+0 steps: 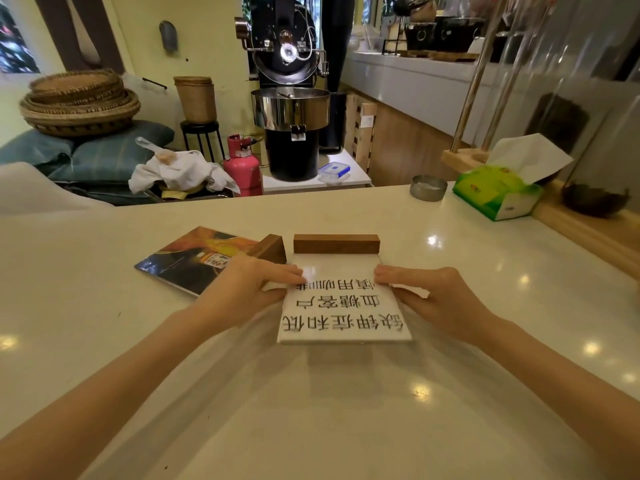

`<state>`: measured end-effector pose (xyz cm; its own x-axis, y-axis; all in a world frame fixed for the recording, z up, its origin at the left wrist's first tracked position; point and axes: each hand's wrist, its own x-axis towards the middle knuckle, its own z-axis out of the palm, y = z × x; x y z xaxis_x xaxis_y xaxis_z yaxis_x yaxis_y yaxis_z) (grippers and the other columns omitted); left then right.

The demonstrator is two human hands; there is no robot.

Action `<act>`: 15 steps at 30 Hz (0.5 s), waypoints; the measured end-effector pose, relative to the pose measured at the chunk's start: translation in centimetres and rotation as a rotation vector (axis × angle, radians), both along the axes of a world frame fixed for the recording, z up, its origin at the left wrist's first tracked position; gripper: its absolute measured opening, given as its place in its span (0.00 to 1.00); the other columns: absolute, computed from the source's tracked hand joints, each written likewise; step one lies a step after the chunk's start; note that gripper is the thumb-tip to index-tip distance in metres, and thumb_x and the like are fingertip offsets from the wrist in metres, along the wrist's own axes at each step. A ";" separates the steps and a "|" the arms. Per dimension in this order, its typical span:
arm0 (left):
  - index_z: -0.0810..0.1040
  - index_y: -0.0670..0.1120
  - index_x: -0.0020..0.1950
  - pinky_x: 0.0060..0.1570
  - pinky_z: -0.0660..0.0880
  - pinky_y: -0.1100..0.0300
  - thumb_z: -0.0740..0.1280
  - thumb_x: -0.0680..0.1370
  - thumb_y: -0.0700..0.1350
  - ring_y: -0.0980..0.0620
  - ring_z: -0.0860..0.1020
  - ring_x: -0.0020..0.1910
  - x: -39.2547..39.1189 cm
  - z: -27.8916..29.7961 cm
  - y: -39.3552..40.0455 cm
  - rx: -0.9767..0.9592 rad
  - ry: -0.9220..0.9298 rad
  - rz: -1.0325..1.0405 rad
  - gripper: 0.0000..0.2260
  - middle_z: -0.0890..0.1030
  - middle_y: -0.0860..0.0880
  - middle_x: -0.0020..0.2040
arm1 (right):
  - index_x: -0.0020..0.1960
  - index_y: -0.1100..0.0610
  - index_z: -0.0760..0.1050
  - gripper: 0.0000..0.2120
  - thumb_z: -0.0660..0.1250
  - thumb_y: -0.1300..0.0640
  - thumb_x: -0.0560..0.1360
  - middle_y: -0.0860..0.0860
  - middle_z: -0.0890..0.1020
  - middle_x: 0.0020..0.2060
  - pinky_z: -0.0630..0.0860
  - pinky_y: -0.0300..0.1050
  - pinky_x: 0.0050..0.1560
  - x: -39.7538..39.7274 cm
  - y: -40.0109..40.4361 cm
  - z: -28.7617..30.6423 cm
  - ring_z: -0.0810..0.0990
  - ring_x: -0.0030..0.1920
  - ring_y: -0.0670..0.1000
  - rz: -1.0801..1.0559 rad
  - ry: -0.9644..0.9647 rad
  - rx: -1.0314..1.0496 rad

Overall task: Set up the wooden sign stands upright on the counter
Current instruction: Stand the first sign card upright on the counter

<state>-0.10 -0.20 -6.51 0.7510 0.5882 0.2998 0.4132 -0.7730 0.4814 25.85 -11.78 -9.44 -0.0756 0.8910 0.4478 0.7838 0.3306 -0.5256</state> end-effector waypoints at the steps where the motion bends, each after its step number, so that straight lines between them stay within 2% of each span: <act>1: 0.78 0.47 0.53 0.51 0.73 0.72 0.70 0.69 0.37 0.68 0.78 0.47 0.2 0.4 0.1 -0.032 -0.051 0.030 0.14 0.82 0.50 0.52 | 0.60 0.56 0.74 0.17 0.66 0.62 0.71 0.47 0.78 0.56 0.71 0.31 0.60 0.1 0.2 0.3 0.73 0.59 0.35 -0.017 0.031 0.020; 3: 0.77 0.49 0.52 0.42 0.73 0.76 0.70 0.69 0.37 0.70 0.77 0.38 0.7 1.3 0.6 -0.046 -0.129 0.097 0.14 0.81 0.53 0.43 | 0.58 0.55 0.76 0.16 0.66 0.61 0.71 0.48 0.80 0.53 0.74 0.29 0.54 0.2 0.9 1.2 0.77 0.55 0.41 -0.062 0.055 0.071; 6: 0.80 0.45 0.50 0.40 0.70 0.81 0.70 0.69 0.38 0.71 0.77 0.33 1.7 2.5 1.4 -0.028 -0.213 0.165 0.11 0.80 0.54 0.42 | 0.52 0.60 0.80 0.11 0.69 0.62 0.70 0.48 0.81 0.48 0.71 0.23 0.49 0.3 2.6 2.5 0.78 0.49 0.39 -0.125 0.085 0.156; 8: 0.80 0.42 0.51 0.39 0.68 0.84 0.69 0.70 0.39 0.67 0.77 0.36 2.6 3.1 2.2 -0.040 -0.260 0.217 0.10 0.78 0.54 0.45 | 0.48 0.62 0.81 0.08 0.70 0.63 0.69 0.48 0.82 0.44 0.71 0.24 0.46 0.5 3.9 3.2 0.78 0.44 0.38 -0.183 0.140 0.158; 11: 0.79 0.42 0.53 0.37 0.70 0.79 0.69 0.70 0.39 0.61 0.77 0.40 4.1 3.6 3.5 -0.131 -0.335 0.288 0.11 0.79 0.53 0.46 | 0.46 0.60 0.80 0.06 0.70 0.63 0.69 0.50 0.82 0.41 0.73 0.26 0.45 1.1 5.9 4.0 0.79 0.37 0.34 -0.226 0.289 0.103; 12: 0.80 0.42 0.52 0.38 0.71 0.77 0.69 0.70 0.39 0.62 0.77 0.39 4.5 3.7 4.0 -0.158 -0.357 0.293 0.11 0.80 0.52 0.46 | 0.46 0.59 0.80 0.06 0.70 0.63 0.69 0.50 0.82 0.41 0.75 0.29 0.47 1.2 6.5 4.2 0.80 0.37 0.35 -0.226 0.343 0.090; 15: 0.80 0.41 0.51 0.40 0.73 0.68 0.69 0.70 0.39 0.59 0.77 0.36 5.6 3.7 5.7 -0.183 -0.382 0.312 0.10 0.81 0.49 0.44 | 0.47 0.58 0.79 0.06 0.69 0.64 0.70 0.53 0.83 0.42 0.78 0.44 0.51 1.5 7.8 4.7 0.82 0.41 0.48 -0.239 0.442 0.064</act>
<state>5.46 5.49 -2.82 0.3888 0.8348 0.3897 0.3792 -0.5305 0.7581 27.32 -4.00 -4.76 0.3362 0.8299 0.4452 0.5490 0.2114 -0.8086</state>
